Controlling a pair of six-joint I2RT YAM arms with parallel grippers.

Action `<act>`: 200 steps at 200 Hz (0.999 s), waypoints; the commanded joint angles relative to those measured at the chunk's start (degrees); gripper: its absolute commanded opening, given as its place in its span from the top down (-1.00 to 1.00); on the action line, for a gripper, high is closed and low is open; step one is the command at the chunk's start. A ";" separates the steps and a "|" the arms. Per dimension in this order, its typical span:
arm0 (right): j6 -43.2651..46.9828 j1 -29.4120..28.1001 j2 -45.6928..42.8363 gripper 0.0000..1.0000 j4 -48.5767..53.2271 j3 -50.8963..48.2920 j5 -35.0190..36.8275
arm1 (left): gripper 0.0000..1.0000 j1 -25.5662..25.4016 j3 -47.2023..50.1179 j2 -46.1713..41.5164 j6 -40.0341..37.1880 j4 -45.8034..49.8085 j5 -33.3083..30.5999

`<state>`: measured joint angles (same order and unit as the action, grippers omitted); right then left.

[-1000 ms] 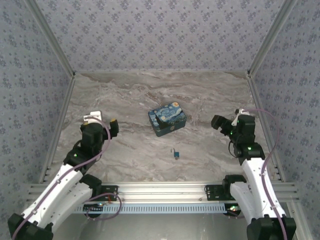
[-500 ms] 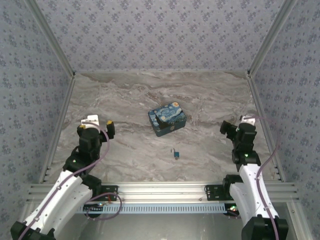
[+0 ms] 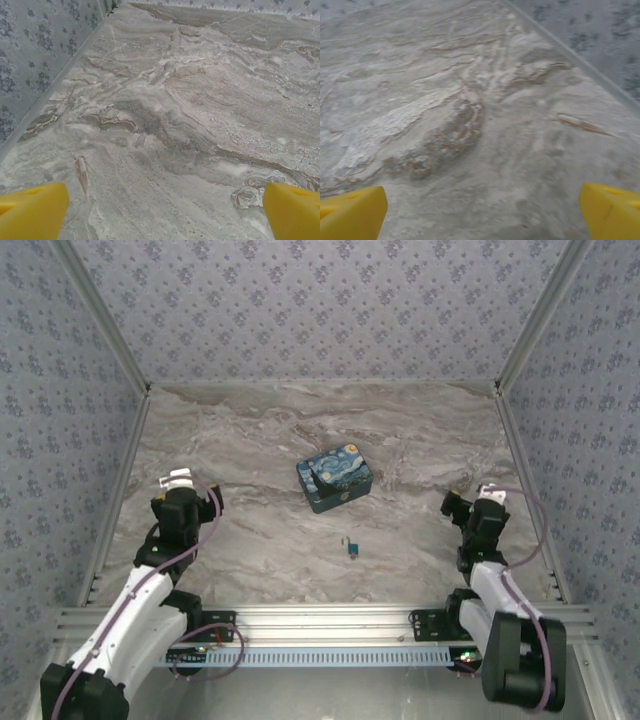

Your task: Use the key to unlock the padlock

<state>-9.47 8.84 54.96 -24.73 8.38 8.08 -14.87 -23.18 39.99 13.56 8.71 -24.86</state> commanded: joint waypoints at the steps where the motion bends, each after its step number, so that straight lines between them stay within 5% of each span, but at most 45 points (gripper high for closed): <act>1: 4.64 -1.44 7.92 -1.00 -12.15 3.61 -5.68 | -0.99 1.07 0.44 1.57 0.47 -4.25 1.46; 64: 9.87 -6.10 32.46 -1.00 -36.11 6.59 -7.87 | -0.99 5.89 0.64 6.36 -1.69 -9.61 2.91; 93: 9.58 -5.94 31.88 -1.00 -20.85 14.00 -7.15 | -0.99 7.99 2.31 8.46 -2.62 -13.35 3.49; 200: 9.91 -6.45 32.16 -1.00 -21.68 13.75 -6.61 | -0.99 10.57 5.50 29.63 -13.40 -48.72 13.43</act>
<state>-0.51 2.68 87.02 -46.85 21.80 0.84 -4.54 -17.80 66.85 3.46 -27.38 -15.70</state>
